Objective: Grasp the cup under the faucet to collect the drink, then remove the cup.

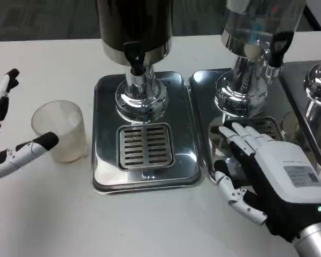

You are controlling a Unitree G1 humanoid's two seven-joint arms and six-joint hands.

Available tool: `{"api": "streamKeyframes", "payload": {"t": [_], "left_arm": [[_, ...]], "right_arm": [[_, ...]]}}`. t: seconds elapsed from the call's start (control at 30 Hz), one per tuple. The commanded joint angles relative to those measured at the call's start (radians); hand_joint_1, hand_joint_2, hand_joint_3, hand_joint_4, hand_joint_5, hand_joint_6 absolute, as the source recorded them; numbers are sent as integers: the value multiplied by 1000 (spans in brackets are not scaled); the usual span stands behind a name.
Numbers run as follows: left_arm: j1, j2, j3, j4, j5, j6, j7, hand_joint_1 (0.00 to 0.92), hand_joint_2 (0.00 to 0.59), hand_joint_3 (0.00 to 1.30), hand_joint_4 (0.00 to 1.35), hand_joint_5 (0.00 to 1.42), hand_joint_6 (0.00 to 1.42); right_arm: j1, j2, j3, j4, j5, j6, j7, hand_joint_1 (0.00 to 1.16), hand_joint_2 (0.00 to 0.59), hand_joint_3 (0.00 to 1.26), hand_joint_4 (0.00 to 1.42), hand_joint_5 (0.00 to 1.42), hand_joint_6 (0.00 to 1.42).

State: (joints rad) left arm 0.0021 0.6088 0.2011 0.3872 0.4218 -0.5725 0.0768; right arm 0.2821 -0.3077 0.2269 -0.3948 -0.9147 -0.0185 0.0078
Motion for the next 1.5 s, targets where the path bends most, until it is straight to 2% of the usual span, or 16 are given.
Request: {"api": "streamKeyframes", "payload": {"t": [0.03,0.27,0.43,0.6,0.93,1.27,1.5], "left_arm": [[-58,24,-24,102,-19,-20,8,0,0,0,0,0,165],[-162,55,-86,318,-28,-75,-4,0,0,0,0,0,109],[-201,74,-129,412,-27,-122,0,0,0,0,0,0,88],[-233,81,-160,479,-33,-122,-17,0,0,0,0,0,88],[-284,101,-205,556,-16,-110,-11,0,0,0,0,0,108],[-327,112,-267,593,32,-85,45,142,2,0,0,34,184],[-354,109,-299,635,47,-70,83,166,2,0,0,49,192]], "right_arm": [[-18,13,12,6,-3,8,-10,76,491,146,73,89,111],[-41,26,34,12,-7,11,-4,82,490,155,84,114,122],[-50,26,47,6,-5,11,1,84,490,156,94,126,126],[-58,30,54,11,-1,15,-1,85,490,156,96,129,128],[-43,46,60,-42,19,44,43,85,490,156,96,130,128],[-30,54,63,-83,23,61,73,86,490,156,96,131,140],[-38,58,63,-84,29,62,84,77,493,156,103,131,142]]}}
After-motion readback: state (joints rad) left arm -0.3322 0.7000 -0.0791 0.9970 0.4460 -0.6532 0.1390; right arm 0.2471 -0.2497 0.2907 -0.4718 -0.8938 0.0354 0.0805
